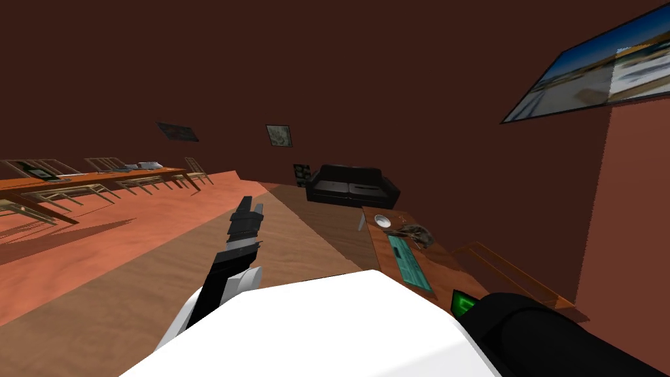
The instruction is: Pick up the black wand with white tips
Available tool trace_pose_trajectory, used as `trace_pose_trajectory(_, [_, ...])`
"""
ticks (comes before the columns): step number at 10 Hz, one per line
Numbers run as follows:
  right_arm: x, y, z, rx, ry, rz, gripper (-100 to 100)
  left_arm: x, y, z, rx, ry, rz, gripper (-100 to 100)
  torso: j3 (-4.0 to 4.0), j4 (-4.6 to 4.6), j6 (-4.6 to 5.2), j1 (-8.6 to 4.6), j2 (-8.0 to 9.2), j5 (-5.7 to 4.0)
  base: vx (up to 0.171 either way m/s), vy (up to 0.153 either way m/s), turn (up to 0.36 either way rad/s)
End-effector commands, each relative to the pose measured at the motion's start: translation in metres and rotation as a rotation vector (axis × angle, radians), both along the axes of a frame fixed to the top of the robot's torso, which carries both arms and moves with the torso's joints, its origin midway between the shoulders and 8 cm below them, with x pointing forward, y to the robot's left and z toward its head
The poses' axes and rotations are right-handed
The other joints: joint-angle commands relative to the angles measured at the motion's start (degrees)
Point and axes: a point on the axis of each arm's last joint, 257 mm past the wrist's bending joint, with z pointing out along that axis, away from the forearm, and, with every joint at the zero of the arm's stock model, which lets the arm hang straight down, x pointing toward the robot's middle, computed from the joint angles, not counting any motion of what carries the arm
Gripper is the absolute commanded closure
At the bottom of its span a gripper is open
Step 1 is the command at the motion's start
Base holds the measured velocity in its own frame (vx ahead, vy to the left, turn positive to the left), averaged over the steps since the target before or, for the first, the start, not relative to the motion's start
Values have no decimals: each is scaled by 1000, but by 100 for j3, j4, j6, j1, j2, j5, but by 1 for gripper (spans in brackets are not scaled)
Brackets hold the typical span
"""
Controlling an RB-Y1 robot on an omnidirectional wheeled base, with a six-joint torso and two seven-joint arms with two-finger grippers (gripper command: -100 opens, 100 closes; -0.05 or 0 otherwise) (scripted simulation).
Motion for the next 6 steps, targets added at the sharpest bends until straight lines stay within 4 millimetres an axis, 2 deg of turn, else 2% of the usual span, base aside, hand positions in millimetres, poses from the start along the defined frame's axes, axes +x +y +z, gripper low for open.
trace_pose_trajectory(1, [-9,-10,0,-17,37,30,-100,0,0,0,0,0,0,0,0,0,0,0,0,0,12,-39,109])
trace_pose_trajectory(3, [-13,-22,-4,-44,90,94,-100,0,0,0,0,0,0,0,-1,0,-3,-11,-3,-2,27,-74,182])
trace_pose_trajectory(5, [-7,-28,-7,-57,109,131,-100,0,0,0,0,0,0,0,-3,-1,-1,-27,-5,-5,18,-99,97])
trace_pose_trajectory(6, [-8,-26,-7,-51,101,117,-100,0,0,0,0,0,0,0,-1,0,-1,-25,-2,-6,4,-43,27])
